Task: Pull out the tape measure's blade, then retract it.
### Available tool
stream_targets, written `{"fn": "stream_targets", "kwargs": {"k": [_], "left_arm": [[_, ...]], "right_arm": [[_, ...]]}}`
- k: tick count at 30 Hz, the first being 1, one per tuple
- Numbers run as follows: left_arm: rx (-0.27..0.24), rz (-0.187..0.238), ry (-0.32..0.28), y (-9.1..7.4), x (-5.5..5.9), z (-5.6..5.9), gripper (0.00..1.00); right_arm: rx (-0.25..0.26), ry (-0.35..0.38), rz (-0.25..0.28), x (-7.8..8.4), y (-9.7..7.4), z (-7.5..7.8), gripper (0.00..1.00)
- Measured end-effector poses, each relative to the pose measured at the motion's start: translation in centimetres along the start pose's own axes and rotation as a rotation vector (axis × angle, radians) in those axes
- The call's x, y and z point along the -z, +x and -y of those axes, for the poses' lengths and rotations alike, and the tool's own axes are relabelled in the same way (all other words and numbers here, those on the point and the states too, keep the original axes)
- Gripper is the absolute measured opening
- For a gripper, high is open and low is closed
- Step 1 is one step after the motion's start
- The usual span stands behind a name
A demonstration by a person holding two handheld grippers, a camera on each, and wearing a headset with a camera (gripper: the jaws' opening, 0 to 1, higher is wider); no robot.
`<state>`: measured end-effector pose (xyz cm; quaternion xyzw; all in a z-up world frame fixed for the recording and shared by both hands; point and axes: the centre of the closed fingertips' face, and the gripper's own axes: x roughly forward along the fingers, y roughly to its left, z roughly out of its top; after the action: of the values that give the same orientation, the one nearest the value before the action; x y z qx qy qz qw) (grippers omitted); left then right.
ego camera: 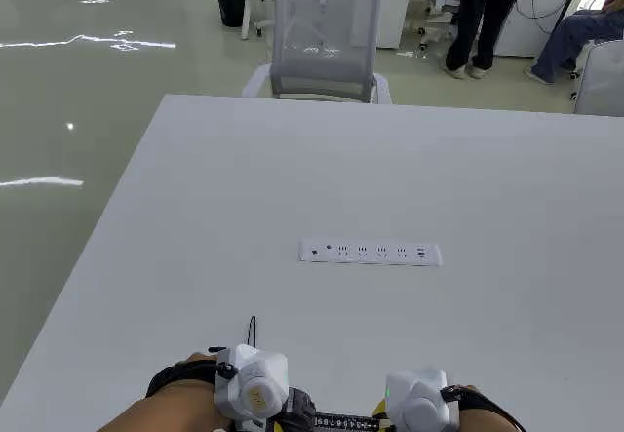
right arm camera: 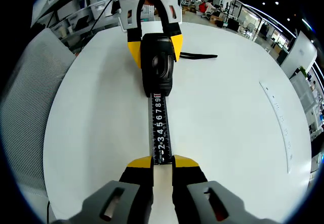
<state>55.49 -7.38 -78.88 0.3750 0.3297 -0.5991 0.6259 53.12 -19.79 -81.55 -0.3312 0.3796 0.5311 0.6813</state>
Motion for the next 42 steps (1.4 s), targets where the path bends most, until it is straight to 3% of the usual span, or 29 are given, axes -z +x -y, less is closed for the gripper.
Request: {"fn": "stream_targets", "kwargs": {"k": [42], "left_arm": [[-0.002,-0.001,-0.002,0.3,0.1,-0.1,0.3]], "right_arm": [[0.008,0.005,-0.015,2.0,-1.3,0.3,0.11]]}}
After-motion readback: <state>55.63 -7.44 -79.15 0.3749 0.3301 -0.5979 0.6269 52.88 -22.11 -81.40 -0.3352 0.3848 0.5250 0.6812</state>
